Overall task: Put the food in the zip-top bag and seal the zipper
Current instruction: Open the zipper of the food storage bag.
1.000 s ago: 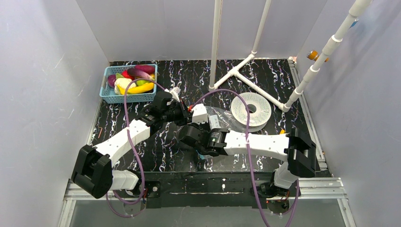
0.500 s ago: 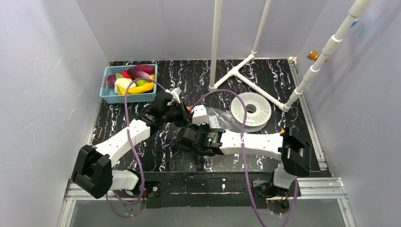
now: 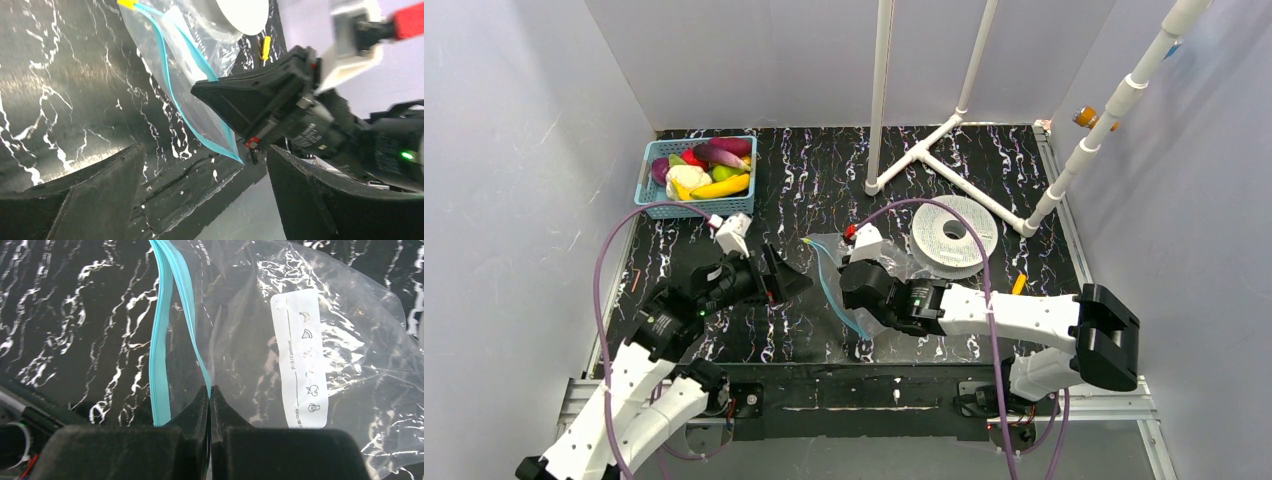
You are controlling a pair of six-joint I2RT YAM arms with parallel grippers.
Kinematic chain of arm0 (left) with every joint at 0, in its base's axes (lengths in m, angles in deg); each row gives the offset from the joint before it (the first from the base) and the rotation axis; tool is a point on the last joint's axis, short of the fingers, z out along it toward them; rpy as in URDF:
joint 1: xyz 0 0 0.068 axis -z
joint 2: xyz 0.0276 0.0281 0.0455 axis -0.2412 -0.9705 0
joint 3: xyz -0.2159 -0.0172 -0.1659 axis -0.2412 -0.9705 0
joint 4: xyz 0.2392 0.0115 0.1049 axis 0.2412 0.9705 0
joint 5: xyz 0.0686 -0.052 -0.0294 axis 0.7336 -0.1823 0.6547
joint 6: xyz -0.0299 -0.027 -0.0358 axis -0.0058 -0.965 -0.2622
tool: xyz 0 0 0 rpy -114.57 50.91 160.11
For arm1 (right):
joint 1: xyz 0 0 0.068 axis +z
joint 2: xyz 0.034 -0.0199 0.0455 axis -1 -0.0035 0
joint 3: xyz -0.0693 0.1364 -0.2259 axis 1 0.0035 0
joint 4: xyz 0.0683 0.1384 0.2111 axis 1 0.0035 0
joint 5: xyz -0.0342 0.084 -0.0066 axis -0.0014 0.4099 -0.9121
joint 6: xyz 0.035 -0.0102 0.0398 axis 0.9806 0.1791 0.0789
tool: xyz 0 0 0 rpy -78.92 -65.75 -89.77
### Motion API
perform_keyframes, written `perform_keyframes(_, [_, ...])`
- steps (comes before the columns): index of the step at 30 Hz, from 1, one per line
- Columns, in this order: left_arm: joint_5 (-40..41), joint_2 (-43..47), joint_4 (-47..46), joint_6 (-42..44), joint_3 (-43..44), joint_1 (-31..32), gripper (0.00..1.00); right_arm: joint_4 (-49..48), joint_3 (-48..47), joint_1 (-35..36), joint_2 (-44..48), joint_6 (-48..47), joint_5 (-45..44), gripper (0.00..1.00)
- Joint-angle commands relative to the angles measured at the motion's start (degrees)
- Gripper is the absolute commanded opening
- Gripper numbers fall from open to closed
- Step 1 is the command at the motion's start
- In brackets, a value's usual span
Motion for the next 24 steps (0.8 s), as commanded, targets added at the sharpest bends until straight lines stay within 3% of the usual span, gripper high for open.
perform_keyframes(1, [-4.5, -5.0, -2.1, -8.9, -4.2, -0.3, 0.88, -7.2, 1.3, -0.6, 4.3, -2.3, 7.0, 0.01])
perform_keyframes(6, [-10.0, -10.1, -18.7, -16.1, -9.9, 1.7, 0.88, -6.3, 0.7, -0.6, 5.8, -1.5, 7.9, 0.01])
perform_keyframes(10, [-9.2, -13.2, -19.9, -17.3, -11.5, 4.2, 0.82, -5.6, 0.5, -0.6, 7.8, -1.5, 7.2, 0.01])
perform_keyframes(12, [-8.3, -14.3, -19.1, -16.9, -11.9, 5.4, 0.73, -5.1, 0.5, -0.6, 8.7, -1.9, 6.1, 0.01])
perform_keyframes(15, [-4.1, -15.1, -10.6, -15.5, -10.5, 5.7, 0.52, -3.8, -0.1, -0.8, 10.0, -3.1, 3.1, 0.01])
perform_keyframes(17, [0.5, -14.9, -4.4, -14.2, -8.4, 5.7, 0.43, -1.7, -1.7, -1.4, 10.6, -5.0, 0.1, 0.01])
perform_keyframes(24, [12.1, -19.4, 13.4, -5.9, 2.6, 4.8, 0.36, 4.1, -7.6, -7.2, 12.8, -15.1, -2.8, 0.01])
